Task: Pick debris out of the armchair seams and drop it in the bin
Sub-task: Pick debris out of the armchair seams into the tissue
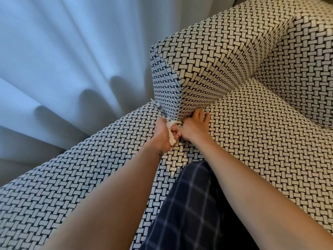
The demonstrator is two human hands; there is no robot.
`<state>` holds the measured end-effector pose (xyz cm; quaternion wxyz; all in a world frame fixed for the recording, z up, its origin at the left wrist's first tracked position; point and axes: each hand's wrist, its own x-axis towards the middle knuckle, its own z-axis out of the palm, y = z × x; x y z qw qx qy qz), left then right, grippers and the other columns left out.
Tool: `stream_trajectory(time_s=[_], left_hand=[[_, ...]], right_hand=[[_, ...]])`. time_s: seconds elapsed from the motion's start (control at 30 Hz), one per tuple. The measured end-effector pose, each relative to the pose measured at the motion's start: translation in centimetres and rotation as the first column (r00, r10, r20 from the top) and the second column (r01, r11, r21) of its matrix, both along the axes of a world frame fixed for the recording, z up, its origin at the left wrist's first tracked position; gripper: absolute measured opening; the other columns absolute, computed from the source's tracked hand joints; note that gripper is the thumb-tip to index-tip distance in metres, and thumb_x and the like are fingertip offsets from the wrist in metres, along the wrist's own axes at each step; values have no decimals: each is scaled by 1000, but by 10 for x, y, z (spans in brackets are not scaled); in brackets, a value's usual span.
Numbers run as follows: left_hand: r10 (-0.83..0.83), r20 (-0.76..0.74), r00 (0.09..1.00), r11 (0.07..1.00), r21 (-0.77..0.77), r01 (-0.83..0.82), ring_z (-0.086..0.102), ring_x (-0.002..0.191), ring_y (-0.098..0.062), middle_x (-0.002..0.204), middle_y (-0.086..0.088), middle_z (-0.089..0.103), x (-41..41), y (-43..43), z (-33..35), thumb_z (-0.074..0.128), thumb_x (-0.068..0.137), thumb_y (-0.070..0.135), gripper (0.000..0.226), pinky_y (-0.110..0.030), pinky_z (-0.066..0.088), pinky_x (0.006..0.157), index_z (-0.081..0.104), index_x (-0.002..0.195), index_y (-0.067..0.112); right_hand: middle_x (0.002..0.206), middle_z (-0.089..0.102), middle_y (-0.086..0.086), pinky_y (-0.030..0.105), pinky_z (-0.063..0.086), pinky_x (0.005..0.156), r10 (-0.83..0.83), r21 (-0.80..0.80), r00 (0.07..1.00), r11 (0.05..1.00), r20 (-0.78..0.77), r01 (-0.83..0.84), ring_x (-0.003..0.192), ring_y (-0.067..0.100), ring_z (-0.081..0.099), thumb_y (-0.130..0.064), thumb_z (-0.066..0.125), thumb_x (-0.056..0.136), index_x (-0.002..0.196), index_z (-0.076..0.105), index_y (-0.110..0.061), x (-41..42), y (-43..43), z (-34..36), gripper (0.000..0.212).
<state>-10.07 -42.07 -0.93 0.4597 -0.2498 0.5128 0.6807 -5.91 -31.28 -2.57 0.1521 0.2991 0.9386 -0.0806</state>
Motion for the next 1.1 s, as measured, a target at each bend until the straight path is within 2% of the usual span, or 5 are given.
stream_trajectory(time_s=[0.43,0.63,0.77,0.93,1.1], left_hand=[[29,-13,1000,999,46,-28,46,42,-13,52,0,47,4,2,-1,34,102,34,41,-22,48,35,60,98,3],[-56,-49,997,998,-1,56,45,39,-15,55,2,47,1,0,-4,30,102,35,46,-18,31,35,59,77,10],[-66,-48,997,998,-15,65,43,38,-14,55,1,47,0,-2,-6,32,100,34,45,-17,30,33,55,69,12],[-48,-25,999,999,-2,48,48,39,-16,52,1,46,-1,-3,-7,33,99,34,45,-15,31,32,55,67,11],[21,-7,1000,999,41,-21,43,47,-17,53,-1,40,0,2,-7,31,101,32,44,-16,34,32,57,77,6]], right_hand=[[139,36,9,51,8,120,-94,-160,960,986,-265,53,135,31,21,-74,51,87,100,77,-30,10,3,-10,53],[149,31,14,58,3,121,-21,-74,978,997,-209,5,143,34,18,-61,39,100,109,73,-21,14,-6,-9,53],[145,35,13,51,25,112,-33,6,990,999,-138,34,132,35,31,-58,41,100,107,72,-19,12,-13,-1,51],[87,71,-1,32,56,73,-161,-316,987,936,1,153,83,21,68,-46,58,94,88,70,-18,-13,-6,15,32],[83,75,3,35,60,79,-342,-570,939,778,-29,266,81,19,73,-28,72,86,90,73,-11,-14,5,8,18]])
